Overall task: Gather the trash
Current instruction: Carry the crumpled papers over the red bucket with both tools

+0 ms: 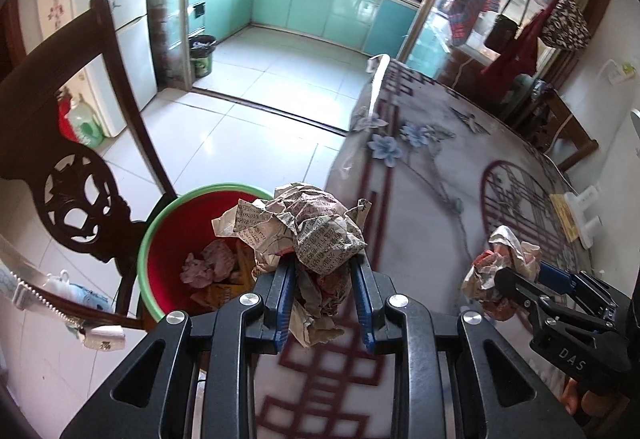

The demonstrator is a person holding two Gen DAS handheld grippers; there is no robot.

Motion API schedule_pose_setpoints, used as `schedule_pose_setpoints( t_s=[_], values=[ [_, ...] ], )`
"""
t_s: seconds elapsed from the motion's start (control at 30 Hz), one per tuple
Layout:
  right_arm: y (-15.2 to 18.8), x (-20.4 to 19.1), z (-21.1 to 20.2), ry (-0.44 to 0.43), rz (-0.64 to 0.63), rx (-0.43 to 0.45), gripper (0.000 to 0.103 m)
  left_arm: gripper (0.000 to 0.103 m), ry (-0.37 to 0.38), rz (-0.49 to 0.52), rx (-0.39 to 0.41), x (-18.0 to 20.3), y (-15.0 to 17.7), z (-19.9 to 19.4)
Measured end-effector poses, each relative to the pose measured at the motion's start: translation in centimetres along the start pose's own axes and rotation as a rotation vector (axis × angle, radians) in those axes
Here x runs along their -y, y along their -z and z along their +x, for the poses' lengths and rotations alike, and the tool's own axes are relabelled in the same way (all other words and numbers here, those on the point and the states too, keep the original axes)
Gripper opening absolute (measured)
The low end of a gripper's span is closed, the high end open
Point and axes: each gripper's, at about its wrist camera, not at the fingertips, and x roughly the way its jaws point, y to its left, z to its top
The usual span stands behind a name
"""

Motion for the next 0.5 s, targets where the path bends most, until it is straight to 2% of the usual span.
schedule_pose_setpoints(
  t_s=[0.03,0.5],
  values=[
    [0.0,0.0,0.0,0.000,0.000,0.000,0.050,0.024,-0.005,-0.007,-0.001,-0.4,0.0,0.1],
    [-1.2,-2.9,1.8,-0.046,-0.072,-0.016,0.050,0.024,-0.075,-0.075,-0.016,-4.8,0.4,0.8]
  ],
)
